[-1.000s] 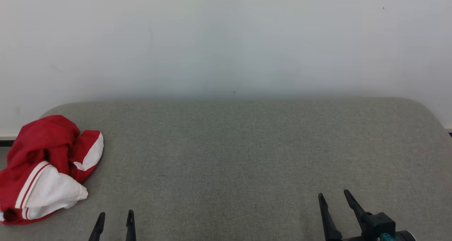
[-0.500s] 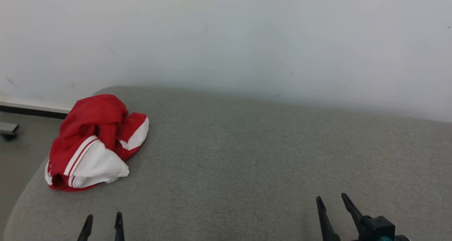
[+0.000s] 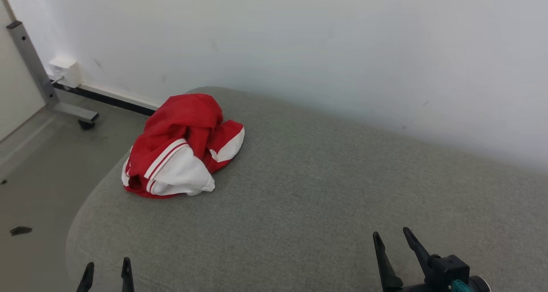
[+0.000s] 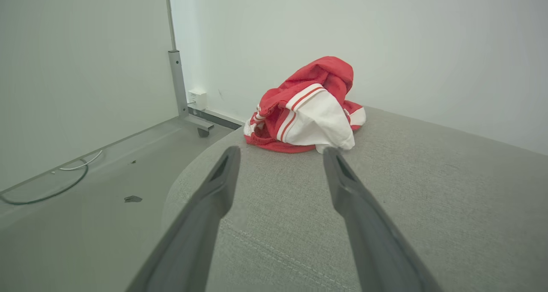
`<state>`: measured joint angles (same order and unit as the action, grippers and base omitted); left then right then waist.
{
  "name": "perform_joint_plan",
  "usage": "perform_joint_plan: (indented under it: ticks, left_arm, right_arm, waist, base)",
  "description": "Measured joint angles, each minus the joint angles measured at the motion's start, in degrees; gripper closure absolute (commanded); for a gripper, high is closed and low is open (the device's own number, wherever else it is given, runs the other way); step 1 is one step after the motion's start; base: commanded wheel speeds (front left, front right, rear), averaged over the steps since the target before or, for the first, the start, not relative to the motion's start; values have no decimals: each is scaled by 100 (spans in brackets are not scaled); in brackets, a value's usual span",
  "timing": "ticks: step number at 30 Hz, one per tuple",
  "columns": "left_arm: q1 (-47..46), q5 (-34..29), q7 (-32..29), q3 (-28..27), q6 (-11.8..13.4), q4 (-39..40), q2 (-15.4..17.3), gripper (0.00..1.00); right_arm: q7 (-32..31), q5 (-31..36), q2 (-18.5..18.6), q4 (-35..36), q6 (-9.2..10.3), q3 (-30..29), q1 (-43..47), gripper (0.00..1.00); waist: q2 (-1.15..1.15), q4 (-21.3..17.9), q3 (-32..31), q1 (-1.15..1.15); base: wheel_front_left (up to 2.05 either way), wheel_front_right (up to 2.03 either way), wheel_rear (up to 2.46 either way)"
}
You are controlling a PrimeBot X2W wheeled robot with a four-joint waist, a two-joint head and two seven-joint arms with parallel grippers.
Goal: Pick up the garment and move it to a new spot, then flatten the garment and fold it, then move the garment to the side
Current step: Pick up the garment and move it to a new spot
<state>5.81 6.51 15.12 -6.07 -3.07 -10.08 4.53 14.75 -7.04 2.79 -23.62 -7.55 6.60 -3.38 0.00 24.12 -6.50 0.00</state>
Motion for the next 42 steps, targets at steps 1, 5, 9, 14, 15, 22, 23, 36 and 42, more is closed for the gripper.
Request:
perform_joint_plan:
  ticks: [1,5,9,14,15,22,23,36,42]
  left_arm:
    - [21,11,0,-29,4,22,-4,0]
    - [69,67,0,-115,12,138,-27,0]
    - [124,89,0,-148,30,197,-62,0]
    - [147,89,0,-166,53,220,-89,0]
    - [147,89,0,-170,54,219,-96,0]
    - [-172,54,0,-74,43,-54,-102,0]
    - [-291,54,-1,-38,1,-167,-94,0]
    - [-2769,380,-811,-79,-105,-1831,333,0]
    - [-3916,1221,-1472,-734,-155,-2438,608,0]
  right_arm:
    - [8,0,1,-13,0,30,-48,0]
    - [18,5,0,-98,0,122,-187,0]
    - [23,9,1,-166,0,155,-280,0]
    - [24,12,1,-226,0,176,-319,0]
    - [25,12,1,-227,0,176,-318,0]
    - [37,-70,0,-186,0,108,-240,0]
    - [37,-70,2,-168,0,81,-227,0]
    - [-137,339,-1,182,0,285,-283,0]
    - [-324,528,-2,519,0,523,-594,0]
  waist:
    - [0,60,19,0]
    - [0,218,128,0]
    - [0,300,218,0]
    - [0,325,248,0]
    - [0,324,247,0]
    - [0,320,257,0]
    - [0,321,262,0]
    - [0,-1,502,0]
    - [0,-405,907,1]
  base:
    - [0,0,0]
    - [0,0,0]
    - [0,0,0]
    - [0,0,0]
    - [0,0,0]
    - [0,0,0]
    - [0,0,0]
    - [0,0,0]
    - [0,0,0]
